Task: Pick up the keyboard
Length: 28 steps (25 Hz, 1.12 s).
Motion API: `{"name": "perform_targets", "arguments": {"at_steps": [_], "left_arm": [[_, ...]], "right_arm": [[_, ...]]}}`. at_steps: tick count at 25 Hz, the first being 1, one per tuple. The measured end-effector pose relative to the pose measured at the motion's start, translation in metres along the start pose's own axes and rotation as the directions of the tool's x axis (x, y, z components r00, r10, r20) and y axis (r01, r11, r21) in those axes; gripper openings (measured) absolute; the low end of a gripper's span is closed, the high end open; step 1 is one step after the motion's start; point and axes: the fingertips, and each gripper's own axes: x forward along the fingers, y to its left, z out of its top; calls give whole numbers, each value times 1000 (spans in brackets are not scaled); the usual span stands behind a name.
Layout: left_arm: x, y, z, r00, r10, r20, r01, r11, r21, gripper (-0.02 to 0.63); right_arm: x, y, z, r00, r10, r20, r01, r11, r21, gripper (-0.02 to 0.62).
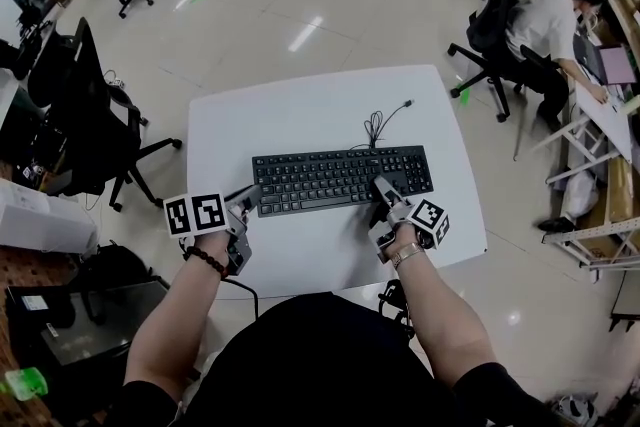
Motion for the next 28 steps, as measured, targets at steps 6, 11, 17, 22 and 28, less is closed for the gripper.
{"name": "perform_targets", "arguments": {"at_steps": [6,11,17,22,28], "left_arm": [[2,10,-1,1000,4,5,-4,1000,-8,74],[5,22,-8,1000,-26,18,26,998,-52,78],[2,27,-1,990,-104,91,110,992,-58,78],[-3,19,13,971,-173,167,178,984,-16,78],[-10,4,33,934,-240,263,241,970,30,77]], "right_arm": [[-4,12,1,1000,12,13,-11,996,-83,156],[-14,38,4,1000,19,12,-17,982,-187,137],[-29,98,5,998,62,10,-53,923,-381,129],[-43,152,4,994,106,18,-81,845,-528,129],[-59,198,3,988,152,36,-93,757,-647,127]]}}
